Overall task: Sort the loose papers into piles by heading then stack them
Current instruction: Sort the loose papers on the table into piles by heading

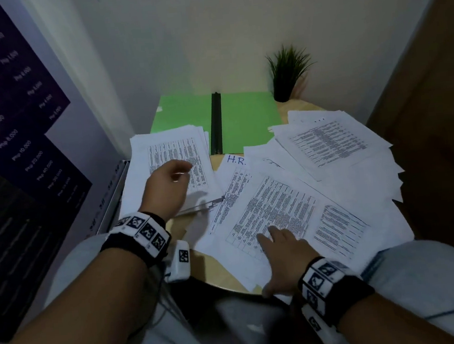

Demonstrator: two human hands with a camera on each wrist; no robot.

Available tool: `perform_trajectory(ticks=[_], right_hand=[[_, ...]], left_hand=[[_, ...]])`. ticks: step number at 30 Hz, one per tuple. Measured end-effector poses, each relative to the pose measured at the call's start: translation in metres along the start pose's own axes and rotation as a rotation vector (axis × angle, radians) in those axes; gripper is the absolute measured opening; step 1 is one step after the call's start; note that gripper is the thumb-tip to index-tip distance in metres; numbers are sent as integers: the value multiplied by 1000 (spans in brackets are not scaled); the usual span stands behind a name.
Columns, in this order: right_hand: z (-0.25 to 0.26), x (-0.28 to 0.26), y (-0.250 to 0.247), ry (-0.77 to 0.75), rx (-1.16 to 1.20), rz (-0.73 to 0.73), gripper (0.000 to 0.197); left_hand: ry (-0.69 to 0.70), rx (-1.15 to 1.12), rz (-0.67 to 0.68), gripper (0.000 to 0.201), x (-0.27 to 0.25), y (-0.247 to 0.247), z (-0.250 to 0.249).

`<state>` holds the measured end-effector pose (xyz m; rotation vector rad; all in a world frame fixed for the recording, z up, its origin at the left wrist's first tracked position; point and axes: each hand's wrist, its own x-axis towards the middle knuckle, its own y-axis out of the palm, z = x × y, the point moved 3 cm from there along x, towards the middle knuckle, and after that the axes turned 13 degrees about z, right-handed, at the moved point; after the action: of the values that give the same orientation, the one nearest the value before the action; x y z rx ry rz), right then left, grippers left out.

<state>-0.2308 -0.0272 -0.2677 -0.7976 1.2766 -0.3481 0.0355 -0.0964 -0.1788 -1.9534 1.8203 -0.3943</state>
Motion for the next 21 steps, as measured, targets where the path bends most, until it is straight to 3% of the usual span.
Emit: perform_trajectory(ticks=[3, 6, 9, 13, 15, 17, 19, 21], right_hand=[[7, 1, 12, 37, -102, 68, 153], [8, 0, 15, 36, -125, 47, 144], [2, -5, 6, -26, -19, 26, 110], [-17, -24, -19, -107, 243, -41, 36], [-35, -29, -25, -46, 447, -153, 18], [-51, -32, -32, 15, 653, -301, 19], [-62, -40, -47, 31, 895, -511, 15], [-66, -55, -69, -20, 1136, -758, 14]], left_hand=[[82, -5, 64, 21, -23, 17, -17], [66, -56, 122, 22, -44, 30, -12], [1, -103, 159, 22, -52, 35, -1], [-24, -138, 146, 21, -55, 33, 1], [-41, -132, 155, 20, -55, 34, 4], [-59, -121, 168, 18, -54, 37, 7], [-64, -131, 184, 12, -54, 41, 4], [-40, -127, 245, 26, -59, 47, -6]])
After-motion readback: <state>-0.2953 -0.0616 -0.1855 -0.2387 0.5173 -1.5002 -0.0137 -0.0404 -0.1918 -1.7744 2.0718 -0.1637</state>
